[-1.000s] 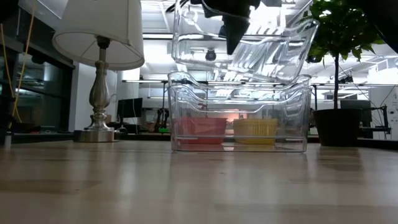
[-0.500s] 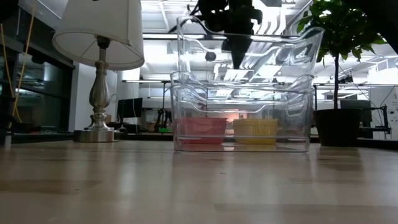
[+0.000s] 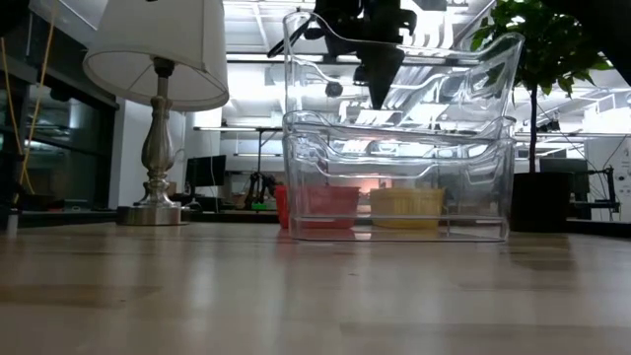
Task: Stack baskets by color
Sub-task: Stack the bottom transparent bin on the top transparent bins
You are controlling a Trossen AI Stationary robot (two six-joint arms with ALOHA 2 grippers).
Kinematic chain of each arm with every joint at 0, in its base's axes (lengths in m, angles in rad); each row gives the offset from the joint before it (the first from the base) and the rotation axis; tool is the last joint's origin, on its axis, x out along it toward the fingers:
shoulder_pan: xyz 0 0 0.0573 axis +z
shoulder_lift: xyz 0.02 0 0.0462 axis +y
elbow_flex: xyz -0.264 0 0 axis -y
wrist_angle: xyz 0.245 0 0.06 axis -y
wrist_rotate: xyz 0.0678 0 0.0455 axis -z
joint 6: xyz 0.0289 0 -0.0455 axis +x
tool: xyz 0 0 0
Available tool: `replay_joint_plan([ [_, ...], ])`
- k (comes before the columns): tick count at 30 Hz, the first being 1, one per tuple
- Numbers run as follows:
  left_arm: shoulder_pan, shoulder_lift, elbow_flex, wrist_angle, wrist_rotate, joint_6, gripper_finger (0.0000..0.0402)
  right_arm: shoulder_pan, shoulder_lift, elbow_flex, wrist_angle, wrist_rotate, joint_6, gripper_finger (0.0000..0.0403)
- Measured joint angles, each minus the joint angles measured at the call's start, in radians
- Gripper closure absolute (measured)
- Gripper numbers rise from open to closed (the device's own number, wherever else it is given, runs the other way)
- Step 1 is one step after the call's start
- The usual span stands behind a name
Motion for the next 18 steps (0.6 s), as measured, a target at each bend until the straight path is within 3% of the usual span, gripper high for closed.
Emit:
replay_joint_plan([
  [18, 0.0, 0.0, 0.0, 0.0, 0.0, 0.0, 0.0401, 0.0, 0.0, 0.0, -0.002, -0.049, 0.003, 0.0403],
])
